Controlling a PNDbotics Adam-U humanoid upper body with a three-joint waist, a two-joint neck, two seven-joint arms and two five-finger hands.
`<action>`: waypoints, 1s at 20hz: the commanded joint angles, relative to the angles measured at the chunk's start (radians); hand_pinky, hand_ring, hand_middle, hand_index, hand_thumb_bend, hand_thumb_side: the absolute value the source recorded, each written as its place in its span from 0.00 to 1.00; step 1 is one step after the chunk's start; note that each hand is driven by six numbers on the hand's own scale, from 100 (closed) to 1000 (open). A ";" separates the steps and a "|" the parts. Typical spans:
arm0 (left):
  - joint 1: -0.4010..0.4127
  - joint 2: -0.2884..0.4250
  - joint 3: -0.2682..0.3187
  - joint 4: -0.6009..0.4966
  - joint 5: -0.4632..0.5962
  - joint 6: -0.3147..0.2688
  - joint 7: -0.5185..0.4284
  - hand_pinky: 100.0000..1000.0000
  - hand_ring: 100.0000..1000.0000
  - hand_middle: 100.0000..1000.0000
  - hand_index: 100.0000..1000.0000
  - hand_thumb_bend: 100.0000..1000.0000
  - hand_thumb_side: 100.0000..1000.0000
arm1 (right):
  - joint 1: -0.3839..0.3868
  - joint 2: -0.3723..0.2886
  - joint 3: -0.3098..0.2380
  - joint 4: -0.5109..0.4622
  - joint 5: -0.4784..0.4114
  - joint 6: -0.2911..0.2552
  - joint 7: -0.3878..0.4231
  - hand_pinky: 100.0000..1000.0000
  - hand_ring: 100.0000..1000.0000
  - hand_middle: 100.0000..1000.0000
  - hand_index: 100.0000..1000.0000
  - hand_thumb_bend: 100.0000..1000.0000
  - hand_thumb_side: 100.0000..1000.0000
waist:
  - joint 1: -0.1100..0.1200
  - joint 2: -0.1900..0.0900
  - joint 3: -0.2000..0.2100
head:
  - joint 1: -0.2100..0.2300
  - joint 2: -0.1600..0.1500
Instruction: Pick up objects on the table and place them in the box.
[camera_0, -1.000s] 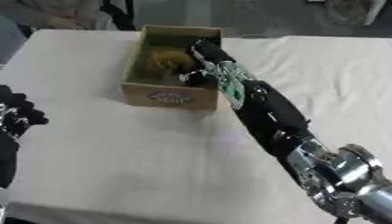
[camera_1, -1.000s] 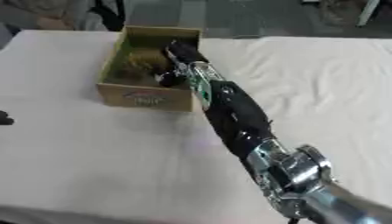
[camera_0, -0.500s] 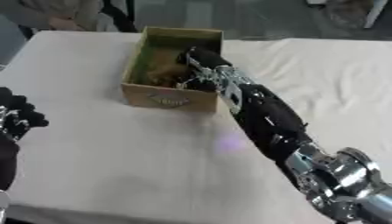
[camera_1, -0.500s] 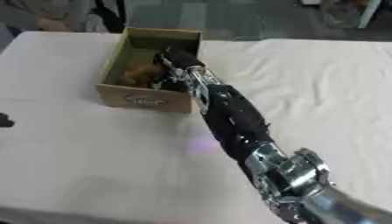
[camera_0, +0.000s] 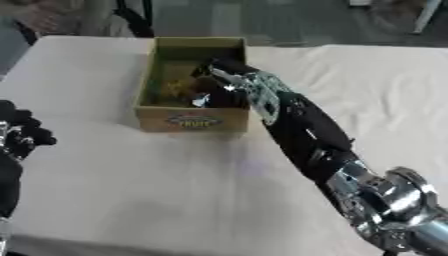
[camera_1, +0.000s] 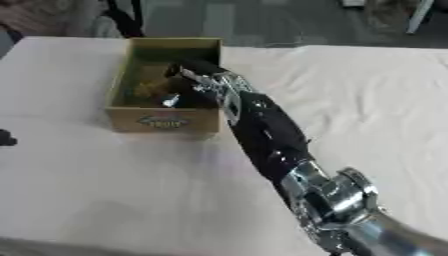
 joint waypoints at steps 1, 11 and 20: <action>-0.009 0.008 0.012 -0.014 -0.001 -0.005 0.001 0.50 0.45 0.44 0.55 0.21 0.46 | -0.033 -0.038 -0.007 -0.058 -0.082 0.003 -0.002 0.75 0.83 0.78 0.85 0.15 0.39 | 0.002 -0.014 -0.005 | 0.009 -0.011; 0.000 0.012 0.024 -0.013 -0.004 -0.010 0.011 0.50 0.45 0.44 0.55 0.20 0.46 | -0.024 -0.115 0.024 -0.215 -0.382 0.065 -0.104 0.63 0.72 0.68 0.79 0.00 0.24 | 0.001 -0.015 -0.042 | 0.042 -0.016; 0.006 0.021 0.041 -0.014 -0.009 -0.019 0.027 0.50 0.45 0.44 0.55 0.21 0.46 | 0.071 -0.253 0.043 -0.452 -0.739 0.107 -0.158 0.58 0.66 0.64 0.76 0.00 0.19 | -0.008 -0.010 -0.091 | 0.083 -0.019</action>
